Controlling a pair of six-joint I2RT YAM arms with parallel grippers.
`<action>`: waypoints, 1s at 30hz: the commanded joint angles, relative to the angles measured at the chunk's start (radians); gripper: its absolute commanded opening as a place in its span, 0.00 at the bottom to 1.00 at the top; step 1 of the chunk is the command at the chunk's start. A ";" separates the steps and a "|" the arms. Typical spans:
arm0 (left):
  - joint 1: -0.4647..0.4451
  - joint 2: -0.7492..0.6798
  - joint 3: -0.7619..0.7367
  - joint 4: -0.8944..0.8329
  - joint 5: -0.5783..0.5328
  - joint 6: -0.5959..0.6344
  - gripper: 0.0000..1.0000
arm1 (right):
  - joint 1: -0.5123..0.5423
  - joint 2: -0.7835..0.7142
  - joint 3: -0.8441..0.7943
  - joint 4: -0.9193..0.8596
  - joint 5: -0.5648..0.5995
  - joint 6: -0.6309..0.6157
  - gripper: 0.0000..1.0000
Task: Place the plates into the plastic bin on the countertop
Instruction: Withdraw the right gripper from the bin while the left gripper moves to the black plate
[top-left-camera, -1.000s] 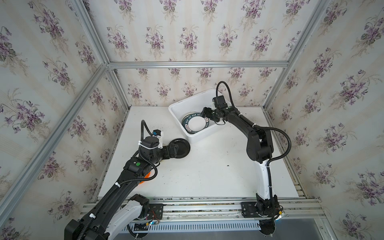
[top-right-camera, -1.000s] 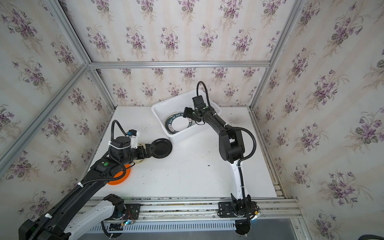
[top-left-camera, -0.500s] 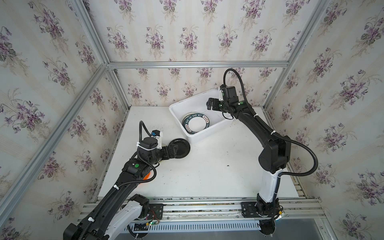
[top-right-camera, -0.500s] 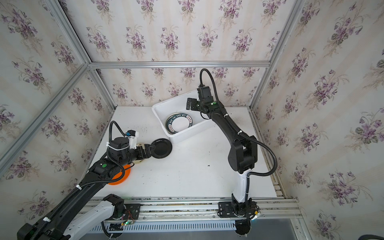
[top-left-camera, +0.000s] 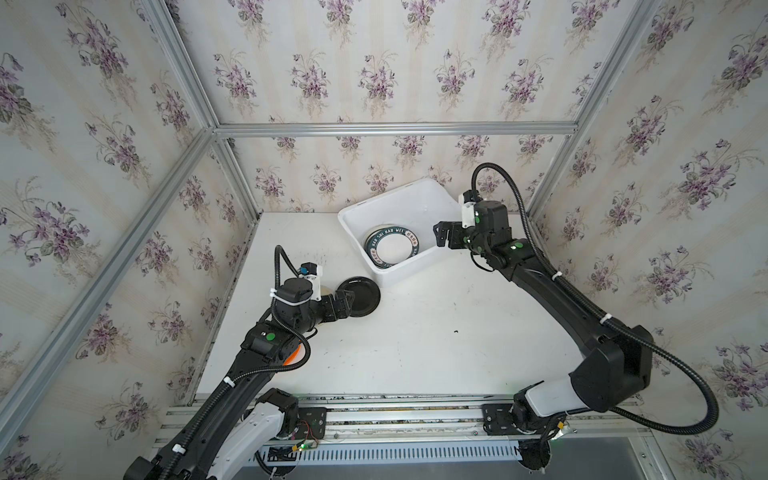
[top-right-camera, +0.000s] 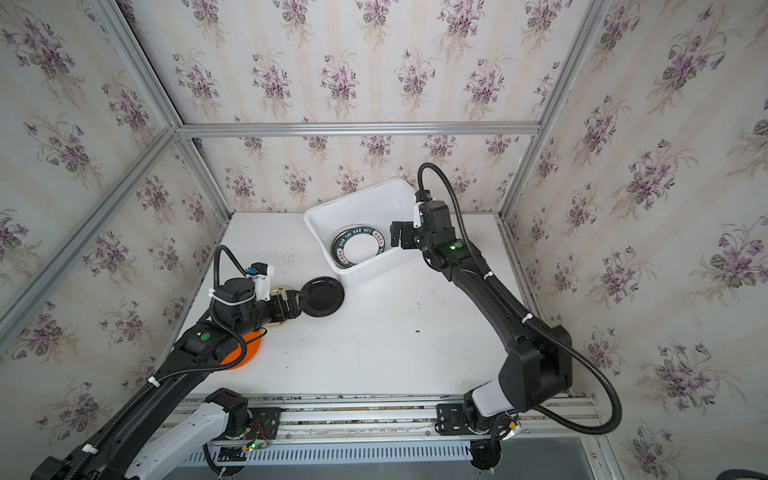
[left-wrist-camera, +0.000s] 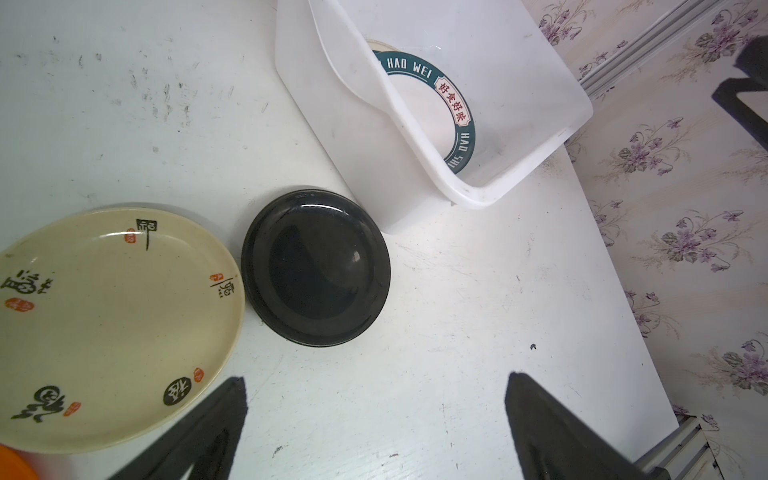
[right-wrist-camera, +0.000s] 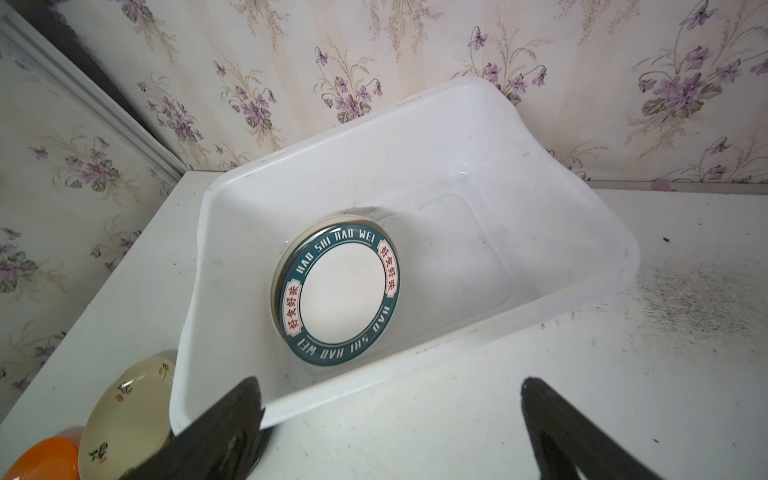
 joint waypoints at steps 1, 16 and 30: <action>0.001 -0.004 -0.007 0.012 -0.008 -0.026 0.99 | 0.002 -0.093 -0.100 0.110 -0.035 -0.042 1.00; 0.004 0.007 -0.110 0.008 0.013 -0.113 0.99 | -0.055 -0.369 -0.338 0.015 -0.153 -0.014 1.00; 0.014 0.103 -0.170 0.112 0.053 -0.204 0.99 | -0.147 -0.504 -0.468 0.011 -0.347 0.070 1.00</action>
